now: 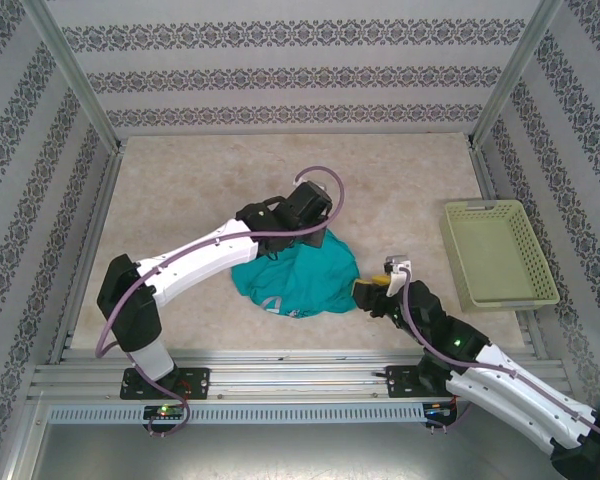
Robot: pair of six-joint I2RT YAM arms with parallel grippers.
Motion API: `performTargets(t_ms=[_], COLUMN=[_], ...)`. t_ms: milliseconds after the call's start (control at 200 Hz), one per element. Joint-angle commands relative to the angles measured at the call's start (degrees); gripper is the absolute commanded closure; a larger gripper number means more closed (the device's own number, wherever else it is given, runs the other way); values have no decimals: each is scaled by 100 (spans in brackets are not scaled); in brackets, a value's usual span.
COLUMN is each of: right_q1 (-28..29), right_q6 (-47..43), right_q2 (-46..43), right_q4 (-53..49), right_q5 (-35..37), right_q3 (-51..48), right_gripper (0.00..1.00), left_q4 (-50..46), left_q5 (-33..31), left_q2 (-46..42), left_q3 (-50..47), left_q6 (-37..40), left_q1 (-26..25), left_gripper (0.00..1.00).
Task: Fold the inside-out t-shirt
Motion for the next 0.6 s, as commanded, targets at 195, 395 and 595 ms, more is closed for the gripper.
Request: performTargets(t_ms=[195, 395, 595], right_q1=[-940, -1632, -1635], right_q6=[274, 163, -303], right_q2=[811, 2001, 3908], right_q4=[-78, 332, 564], right_q5=[-466, -809, -887], right_q3=[656, 1140, 2159], right_gripper=[30, 28, 24], left_q4=[932, 475, -872], left_q5=[-478, -1440, -2188], left_q2=[-2008, -3995, -5100], left_q3=[-1684, -3244, -4053], left_q6=[-16, -558, -1278], left_q1=[-313, -305, -263], left_gripper=[100, 100, 100])
